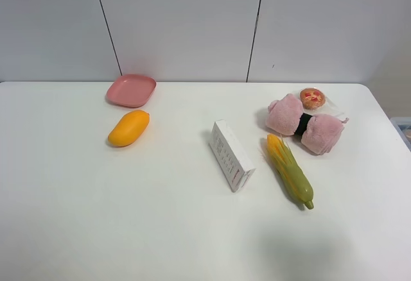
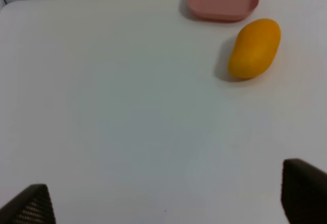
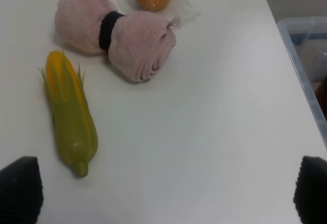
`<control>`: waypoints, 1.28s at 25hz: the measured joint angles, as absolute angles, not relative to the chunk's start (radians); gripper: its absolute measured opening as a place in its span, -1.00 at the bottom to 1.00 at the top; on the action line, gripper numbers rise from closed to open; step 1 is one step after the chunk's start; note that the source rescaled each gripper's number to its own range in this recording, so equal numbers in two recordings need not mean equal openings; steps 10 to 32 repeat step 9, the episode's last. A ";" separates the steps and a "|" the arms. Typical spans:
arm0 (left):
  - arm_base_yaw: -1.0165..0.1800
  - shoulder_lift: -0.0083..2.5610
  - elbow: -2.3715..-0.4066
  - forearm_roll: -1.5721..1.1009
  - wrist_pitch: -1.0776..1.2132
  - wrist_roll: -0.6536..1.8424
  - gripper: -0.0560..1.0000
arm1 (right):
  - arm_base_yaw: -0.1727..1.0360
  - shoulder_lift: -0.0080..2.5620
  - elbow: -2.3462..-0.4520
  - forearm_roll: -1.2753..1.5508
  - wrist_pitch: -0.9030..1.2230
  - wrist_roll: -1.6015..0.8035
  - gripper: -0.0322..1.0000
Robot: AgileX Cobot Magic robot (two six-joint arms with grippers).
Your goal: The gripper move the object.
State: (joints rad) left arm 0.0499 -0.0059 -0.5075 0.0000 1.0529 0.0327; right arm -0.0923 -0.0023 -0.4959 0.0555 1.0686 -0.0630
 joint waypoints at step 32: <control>0.050 -0.006 -0.507 0.000 1.053 0.033 1.00 | -0.092 -0.002 -0.496 0.055 1.069 -0.063 1.00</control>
